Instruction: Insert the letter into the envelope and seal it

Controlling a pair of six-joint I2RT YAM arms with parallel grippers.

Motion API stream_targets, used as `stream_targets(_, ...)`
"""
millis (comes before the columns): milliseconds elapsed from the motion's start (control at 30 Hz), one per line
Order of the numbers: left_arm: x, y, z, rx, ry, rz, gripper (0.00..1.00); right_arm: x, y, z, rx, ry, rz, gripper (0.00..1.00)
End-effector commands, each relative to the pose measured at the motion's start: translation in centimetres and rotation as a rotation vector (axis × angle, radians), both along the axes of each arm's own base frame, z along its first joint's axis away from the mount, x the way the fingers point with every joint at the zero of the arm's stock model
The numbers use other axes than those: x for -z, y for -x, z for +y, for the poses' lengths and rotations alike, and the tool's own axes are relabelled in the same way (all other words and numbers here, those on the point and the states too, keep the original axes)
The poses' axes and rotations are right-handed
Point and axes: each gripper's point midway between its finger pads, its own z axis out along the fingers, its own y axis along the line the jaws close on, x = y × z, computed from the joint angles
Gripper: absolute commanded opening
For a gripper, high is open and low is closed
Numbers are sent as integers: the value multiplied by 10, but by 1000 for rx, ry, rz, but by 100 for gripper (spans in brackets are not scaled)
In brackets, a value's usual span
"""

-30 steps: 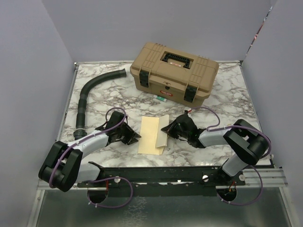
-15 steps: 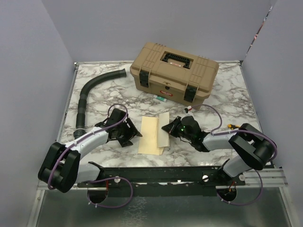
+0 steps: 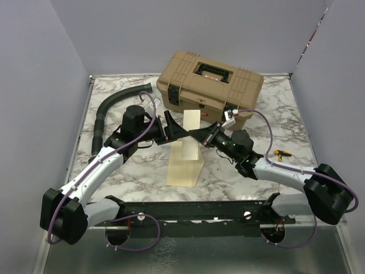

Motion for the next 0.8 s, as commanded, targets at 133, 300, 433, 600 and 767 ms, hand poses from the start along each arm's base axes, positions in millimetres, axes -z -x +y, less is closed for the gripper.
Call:
stream_targets(133, -74, 33, -24, 240, 271, -138, 72, -69, 6, -7, -60, -267, 46, 0)
stream_targets(300, -92, 44, -28, 290, 374, -147, 52, -86, 4, -15, -60, -364, 60, 0)
stream_targets(433, -82, 47, -33, 306, 370, -106, 51, -95, 3, -16, -81, -418, 53, 0)
stream_targets(600, -75, 41, -37, 293, 364, -76, 50, -97, 4, -13, -102, -443, 52, 0)
stream_targets(767, -70, 37, -39, 282, 355, -65, 34, -103, 5, -14, -108, -474, 55, 0)
